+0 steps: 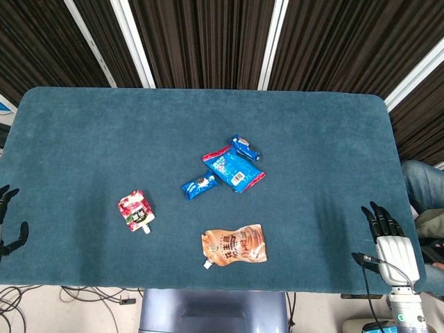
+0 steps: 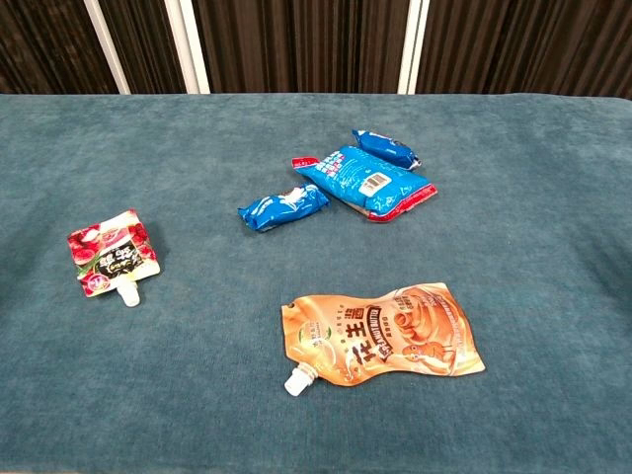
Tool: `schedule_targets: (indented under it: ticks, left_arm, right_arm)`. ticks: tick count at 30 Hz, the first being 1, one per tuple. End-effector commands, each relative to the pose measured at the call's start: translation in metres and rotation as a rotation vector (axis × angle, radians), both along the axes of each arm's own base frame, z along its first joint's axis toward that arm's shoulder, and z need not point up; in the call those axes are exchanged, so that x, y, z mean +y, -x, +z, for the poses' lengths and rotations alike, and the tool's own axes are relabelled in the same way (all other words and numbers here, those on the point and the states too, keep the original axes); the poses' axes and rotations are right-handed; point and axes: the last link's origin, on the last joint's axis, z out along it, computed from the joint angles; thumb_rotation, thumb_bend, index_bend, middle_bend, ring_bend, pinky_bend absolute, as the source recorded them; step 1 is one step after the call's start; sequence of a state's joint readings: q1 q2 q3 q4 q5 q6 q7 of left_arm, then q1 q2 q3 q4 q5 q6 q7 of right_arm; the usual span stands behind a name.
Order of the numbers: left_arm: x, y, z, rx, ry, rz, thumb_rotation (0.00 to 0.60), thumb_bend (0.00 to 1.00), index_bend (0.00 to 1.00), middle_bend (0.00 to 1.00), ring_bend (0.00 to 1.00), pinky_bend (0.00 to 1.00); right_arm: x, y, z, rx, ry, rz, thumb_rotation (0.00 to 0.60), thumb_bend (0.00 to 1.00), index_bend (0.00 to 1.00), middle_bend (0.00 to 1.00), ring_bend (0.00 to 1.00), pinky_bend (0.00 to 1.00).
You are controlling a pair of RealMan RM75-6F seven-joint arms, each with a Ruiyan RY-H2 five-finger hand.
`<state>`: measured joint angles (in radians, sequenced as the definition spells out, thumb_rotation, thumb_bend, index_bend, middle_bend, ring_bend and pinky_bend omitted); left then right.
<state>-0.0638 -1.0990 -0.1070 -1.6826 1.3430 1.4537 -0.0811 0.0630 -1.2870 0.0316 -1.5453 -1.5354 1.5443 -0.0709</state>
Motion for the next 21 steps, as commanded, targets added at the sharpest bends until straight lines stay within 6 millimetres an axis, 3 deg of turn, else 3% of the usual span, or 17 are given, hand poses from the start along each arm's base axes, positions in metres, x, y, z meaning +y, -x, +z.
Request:
schedule_targets:
  ticks: [1, 3, 10, 21]
  left_arm:
    - [0.0, 0.0, 0.0, -0.002, -0.001, 0.001, 0.6, 0.48, 0.11, 0.04, 0.12, 0.08]
    - [-0.003, 0.0, 0.001, -0.012, -0.007, 0.006, 0.6, 0.48, 0.11, 0.04, 0.12, 0.08]
    - [-0.004, 0.0, 0.001, -0.015, -0.007, 0.007, 0.6, 0.48, 0.11, 0.04, 0.12, 0.08]
    - [-0.005, 0.0, 0.001, -0.022, -0.007, 0.007, 0.6, 0.48, 0.11, 0.04, 0.12, 0.08]
  right_arm:
    - [0.001, 0.0, -0.001, -0.015, -0.01, 0.001, 0.6, 0.17, 0.09, 0.04, 0.08, 0.19]
    - [-0.001, -0.002, -0.004, -0.053, -0.032, -0.006, 0.6, 0.17, 0.09, 0.04, 0.08, 0.19]
    - [-0.04, -0.013, -0.002, -0.101, -0.123, 0.01, 0.6, 0.17, 0.09, 0.07, 0.08, 0.19]
    - [-0.114, -0.087, -0.022, -0.062, -0.292, 0.145, 0.6, 0.17, 0.09, 0.07, 0.08, 0.19]
